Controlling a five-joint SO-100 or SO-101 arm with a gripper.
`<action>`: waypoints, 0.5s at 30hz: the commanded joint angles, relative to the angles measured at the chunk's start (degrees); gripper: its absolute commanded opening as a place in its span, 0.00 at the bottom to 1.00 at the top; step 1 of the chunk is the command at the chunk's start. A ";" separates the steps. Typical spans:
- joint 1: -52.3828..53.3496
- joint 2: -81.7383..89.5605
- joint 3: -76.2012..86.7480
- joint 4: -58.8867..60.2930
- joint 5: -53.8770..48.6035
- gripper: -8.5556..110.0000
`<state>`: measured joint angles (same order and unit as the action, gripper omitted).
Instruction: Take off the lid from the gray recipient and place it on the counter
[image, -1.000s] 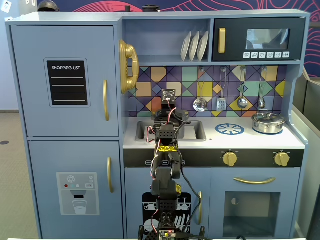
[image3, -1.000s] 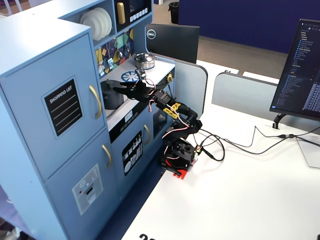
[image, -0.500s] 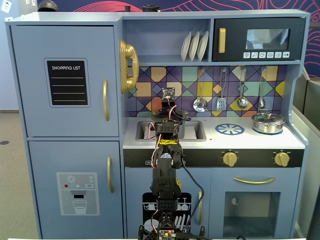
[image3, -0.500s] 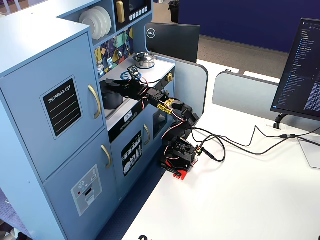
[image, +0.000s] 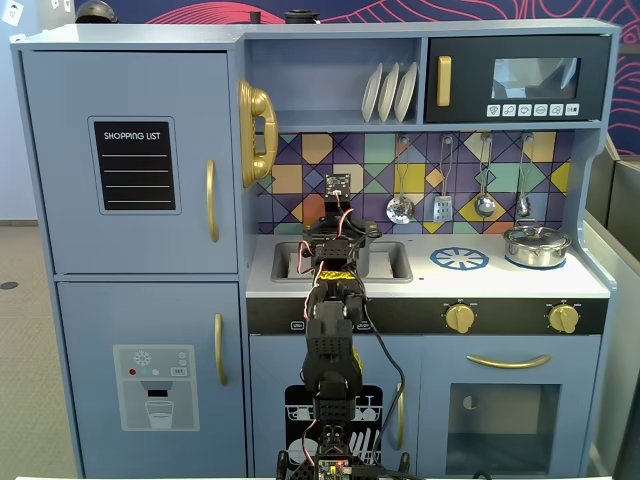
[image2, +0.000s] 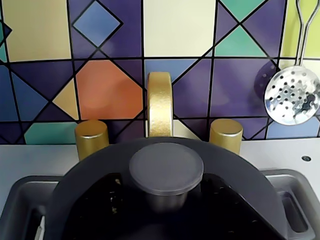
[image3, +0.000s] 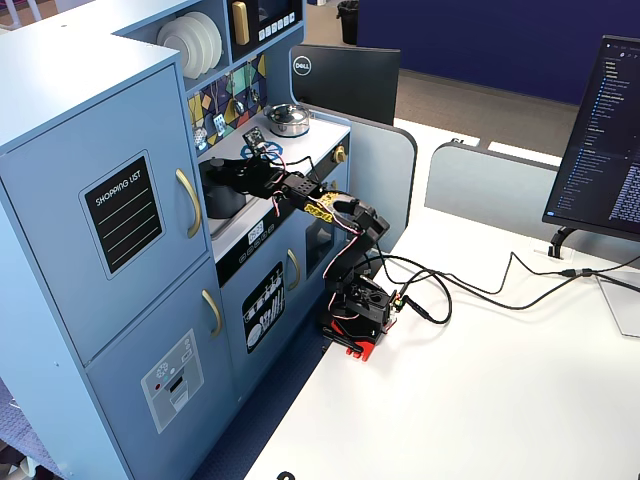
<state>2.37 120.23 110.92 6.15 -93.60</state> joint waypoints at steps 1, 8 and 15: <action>-0.26 -1.05 -3.69 -3.43 -0.70 0.15; -0.35 -2.72 -3.43 -6.77 -0.09 0.07; -0.44 -1.23 -3.43 -9.32 0.44 0.07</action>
<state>2.29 117.60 110.74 -0.79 -93.60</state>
